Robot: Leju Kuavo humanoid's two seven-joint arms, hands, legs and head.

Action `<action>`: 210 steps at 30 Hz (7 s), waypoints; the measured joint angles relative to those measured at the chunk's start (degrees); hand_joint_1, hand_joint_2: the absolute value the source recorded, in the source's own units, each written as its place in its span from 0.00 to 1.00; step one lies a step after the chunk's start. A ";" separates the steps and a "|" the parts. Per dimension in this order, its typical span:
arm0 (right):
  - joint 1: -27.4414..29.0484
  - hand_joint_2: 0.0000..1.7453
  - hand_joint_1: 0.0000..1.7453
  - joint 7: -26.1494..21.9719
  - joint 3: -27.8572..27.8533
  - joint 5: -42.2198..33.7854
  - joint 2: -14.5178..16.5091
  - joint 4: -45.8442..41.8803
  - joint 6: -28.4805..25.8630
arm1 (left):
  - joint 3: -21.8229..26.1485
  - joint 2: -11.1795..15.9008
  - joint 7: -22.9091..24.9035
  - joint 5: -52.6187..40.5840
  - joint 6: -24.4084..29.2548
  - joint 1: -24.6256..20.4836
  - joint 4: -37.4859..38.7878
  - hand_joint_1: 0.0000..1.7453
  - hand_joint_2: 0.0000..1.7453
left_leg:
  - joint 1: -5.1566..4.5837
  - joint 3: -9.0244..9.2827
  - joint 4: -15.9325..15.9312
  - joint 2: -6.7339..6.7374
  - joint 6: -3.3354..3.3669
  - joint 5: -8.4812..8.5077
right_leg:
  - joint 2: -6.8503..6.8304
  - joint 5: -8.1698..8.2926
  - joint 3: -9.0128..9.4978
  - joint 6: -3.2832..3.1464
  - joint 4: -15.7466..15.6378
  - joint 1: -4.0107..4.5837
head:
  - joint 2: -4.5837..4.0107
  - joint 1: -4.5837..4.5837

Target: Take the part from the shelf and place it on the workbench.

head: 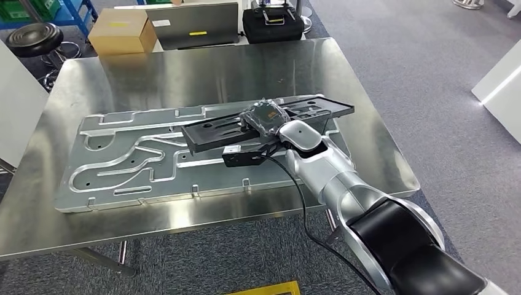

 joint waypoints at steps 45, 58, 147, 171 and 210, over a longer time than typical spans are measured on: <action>6.17 0.00 0.00 -6.17 -1.58 -5.94 3.09 2.55 -19.93 | -2.78 -1.16 -3.97 0.01 0.28 -0.72 0.01 0.00 0.00 | -0.20 1.42 -0.27 0.15 -1.32 -1.01 | -0.05 2.00 1.36 -1.37 -2.83 0.06 | 0.00 0.00; 26.03 0.00 0.00 -22.69 -15.97 -19.59 -5.87 -38.40 -27.61 | -2.74 -0.69 -5.35 0.01 0.16 1.71 0.04 0.00 0.00 | -0.36 2.34 -0.20 0.17 -0.96 -1.96 | -0.24 1.52 1.73 -0.90 -2.64 0.20 | 0.00 0.00; 56.99 0.00 0.00 22.61 -96.65 8.59 -3.90 9.63 10.01 | -0.93 0.23 -5.97 -0.01 -2.34 2.72 0.52 0.00 0.00 | -0.39 4.07 9.95 0.89 -1.47 -5.80 | -0.73 2.24 2.35 -1.35 -4.18 -0.29 | 0.00 -0.02; 56.36 0.00 0.00 20.17 -92.39 12.57 -3.37 9.79 10.03 | -1.40 0.79 -5.76 0.03 -0.98 2.38 0.52 0.00 0.00 | -0.64 -1.39 3.83 1.18 -1.01 -4.31 | -0.68 -1.91 9.10 -1.83 -6.01 -0.33 | 0.00 -0.01; 56.50 0.00 0.00 17.16 -91.19 11.20 -3.57 9.69 11.52 | -1.95 0.50 -5.37 0.01 -0.95 1.46 0.48 0.00 0.00 | -0.77 6.50 6.25 0.24 -0.89 -5.78 | -1.36 2.67 1.31 -1.95 -3.87 0.19 | 0.00 -0.02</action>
